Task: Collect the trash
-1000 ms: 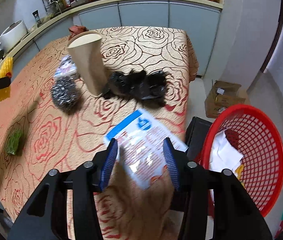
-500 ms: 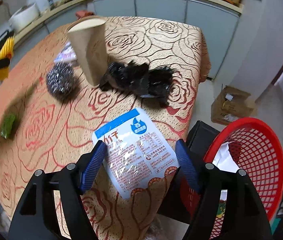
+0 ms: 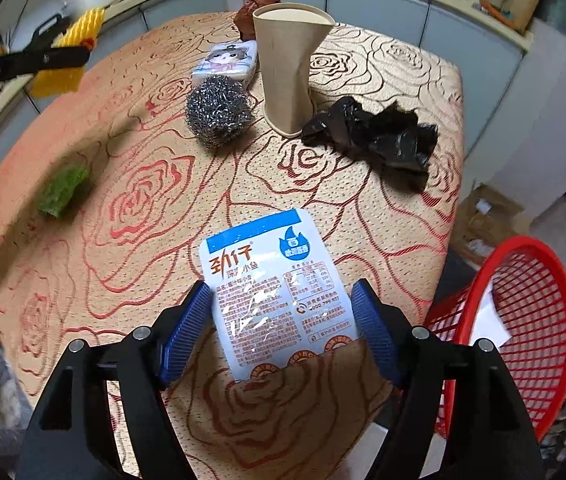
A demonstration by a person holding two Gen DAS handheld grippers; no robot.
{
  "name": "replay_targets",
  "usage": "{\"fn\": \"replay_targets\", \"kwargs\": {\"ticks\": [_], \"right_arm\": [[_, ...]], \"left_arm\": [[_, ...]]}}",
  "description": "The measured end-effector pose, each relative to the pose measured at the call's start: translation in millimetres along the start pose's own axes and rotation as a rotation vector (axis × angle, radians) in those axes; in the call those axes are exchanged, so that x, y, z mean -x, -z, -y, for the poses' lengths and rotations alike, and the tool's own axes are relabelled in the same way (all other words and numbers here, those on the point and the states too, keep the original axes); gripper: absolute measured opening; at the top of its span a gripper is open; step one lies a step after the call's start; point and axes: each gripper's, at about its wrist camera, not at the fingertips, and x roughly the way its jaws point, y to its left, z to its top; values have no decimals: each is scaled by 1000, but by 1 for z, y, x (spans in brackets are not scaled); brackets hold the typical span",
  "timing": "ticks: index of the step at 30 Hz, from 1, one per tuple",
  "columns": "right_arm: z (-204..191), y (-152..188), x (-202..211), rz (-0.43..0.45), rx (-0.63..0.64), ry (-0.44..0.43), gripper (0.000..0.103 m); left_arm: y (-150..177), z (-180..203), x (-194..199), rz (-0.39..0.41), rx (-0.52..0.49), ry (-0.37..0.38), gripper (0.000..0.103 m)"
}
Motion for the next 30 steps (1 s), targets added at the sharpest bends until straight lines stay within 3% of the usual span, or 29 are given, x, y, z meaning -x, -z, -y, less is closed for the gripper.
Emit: {"fn": "replay_targets", "kwargs": {"ticks": [9,16,26,28,30], "right_arm": [[-3,2,-2,6,38,43,71],[2,6,-2,16,-16,6,68],[-12,4,3,4,10,-35,30],[-11,4,4,4,-1,-41,18],[-12,4,5,9,-12,-46,14]], "left_arm": [[0,0,3,4,-3,1,21],[0,2,2,4,-9,4,21],[-1,5,5,11,-12,7,21],[-1,5,5,12,-14,5,21],[0,5,6,13,-14,3,21]]}}
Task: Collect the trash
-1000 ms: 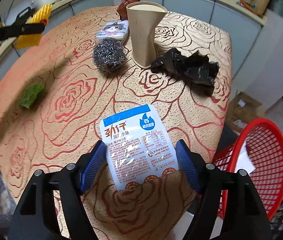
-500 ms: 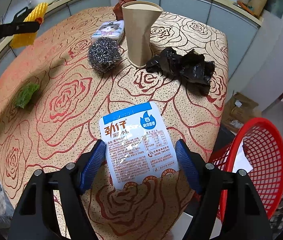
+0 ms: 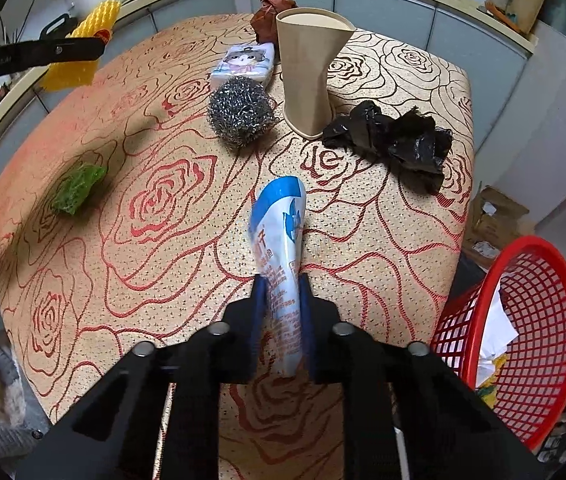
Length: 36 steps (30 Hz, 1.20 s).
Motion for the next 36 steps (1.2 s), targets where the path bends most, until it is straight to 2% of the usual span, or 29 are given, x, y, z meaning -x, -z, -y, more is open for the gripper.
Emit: {"fn": "replay_targets", "kwargs": {"ticks": [4,18,22,32,36], "right_arm": [[-3,1,2,15,-16,17,8],[-6,-1,46,124,-137,78,7],[-2,-1,60,159,-180,89,7],[12,8,87,213,-268,131,7],[19,16,99,238,-323,182,7]], "left_arm": [[1,1,1,4,-4,-4,21],[0,12,15,44,-42,3,20],[-2,23,19,62,-76,-21,20],[-9,59,24,86,-127,17,20],[-12,74,23,92,-146,32,20]]}}
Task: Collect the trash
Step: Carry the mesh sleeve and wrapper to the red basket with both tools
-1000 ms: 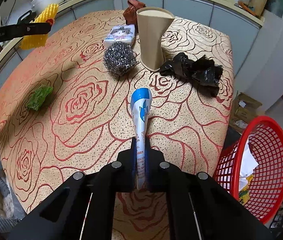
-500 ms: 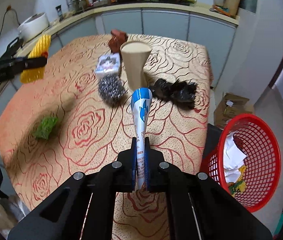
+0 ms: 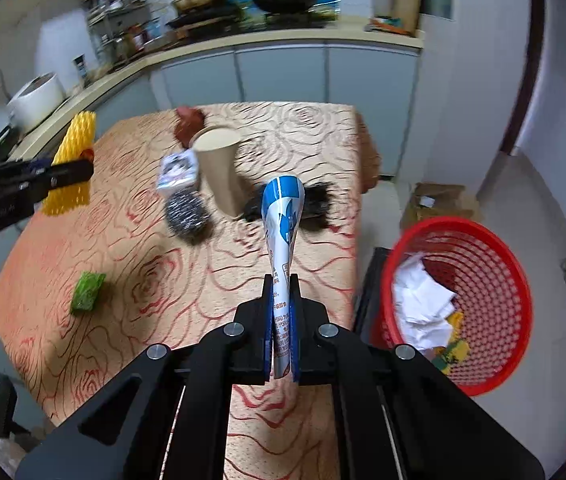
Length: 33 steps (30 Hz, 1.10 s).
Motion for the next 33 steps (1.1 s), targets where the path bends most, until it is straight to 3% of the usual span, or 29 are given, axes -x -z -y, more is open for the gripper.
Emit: {"fn": "replay_targets", "kwargs": {"ticks": [17,33], "right_arm": [[57,9,52,142,-230,210,7],[110,20,74,165,-360,302,7]], "left_arm": [[-24,80,-6,41,-80,121,20],[-49,170,-29,28,-181,280,20]]}}
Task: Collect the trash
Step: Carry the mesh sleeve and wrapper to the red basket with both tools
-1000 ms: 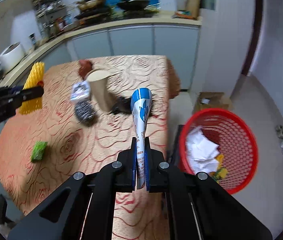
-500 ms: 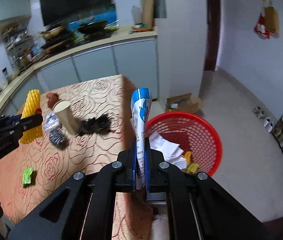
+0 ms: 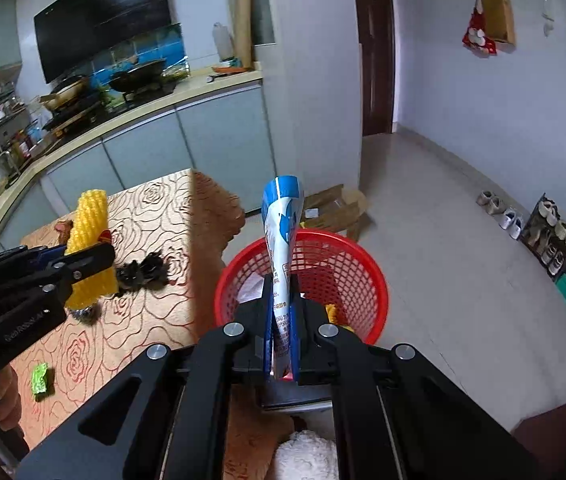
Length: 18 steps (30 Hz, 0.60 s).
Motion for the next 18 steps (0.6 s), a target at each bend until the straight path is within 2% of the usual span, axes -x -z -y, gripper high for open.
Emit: {"fn": "replay_targets", "kwargs": {"ticks": [8,14,18], "right_arm": [[17,-4,-17,-28,-27,26,7],[28,-3,-48,-89,-49,45,7],[34,3,-73,-143,-59,54,7]], "left_arm": [[-12,18,-44,-46,-7,92,20],[-11,20,-91,-134,26,155,20],[-7,21,-116,-184,45,165,20]]}}
